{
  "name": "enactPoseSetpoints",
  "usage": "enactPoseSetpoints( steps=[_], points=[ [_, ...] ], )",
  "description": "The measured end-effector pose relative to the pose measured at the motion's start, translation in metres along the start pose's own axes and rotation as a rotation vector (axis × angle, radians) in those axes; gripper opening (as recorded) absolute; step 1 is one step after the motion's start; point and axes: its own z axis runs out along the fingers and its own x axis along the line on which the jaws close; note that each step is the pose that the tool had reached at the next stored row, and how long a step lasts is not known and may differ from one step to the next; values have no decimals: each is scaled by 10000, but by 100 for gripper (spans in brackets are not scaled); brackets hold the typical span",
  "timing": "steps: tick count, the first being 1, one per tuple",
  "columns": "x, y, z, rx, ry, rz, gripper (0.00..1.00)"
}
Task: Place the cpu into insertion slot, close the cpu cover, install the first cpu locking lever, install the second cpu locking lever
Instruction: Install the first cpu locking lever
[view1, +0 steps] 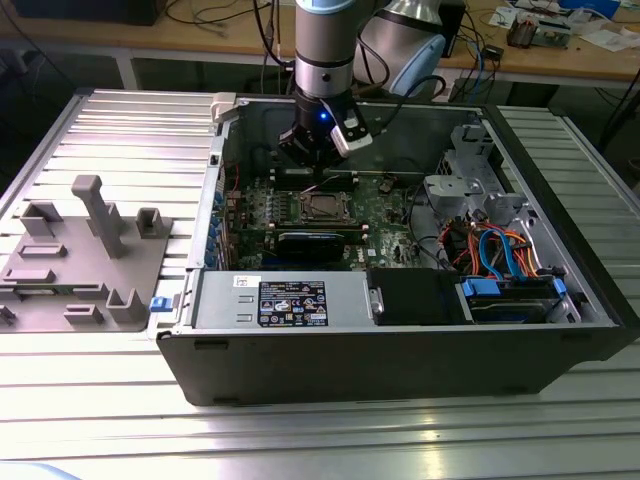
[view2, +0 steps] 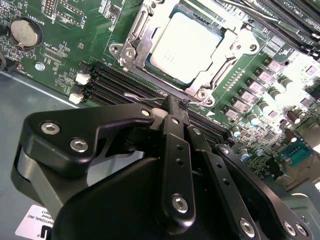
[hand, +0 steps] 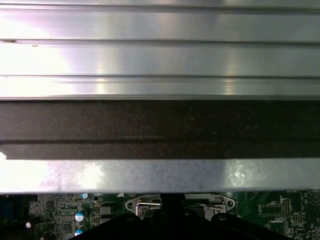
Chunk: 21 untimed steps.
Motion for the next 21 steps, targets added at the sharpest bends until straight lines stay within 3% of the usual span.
enactPoseSetpoints(
  steps=[21],
  points=[
    [-29, 1, 1, -5, 0, -1, 11]
  ],
)
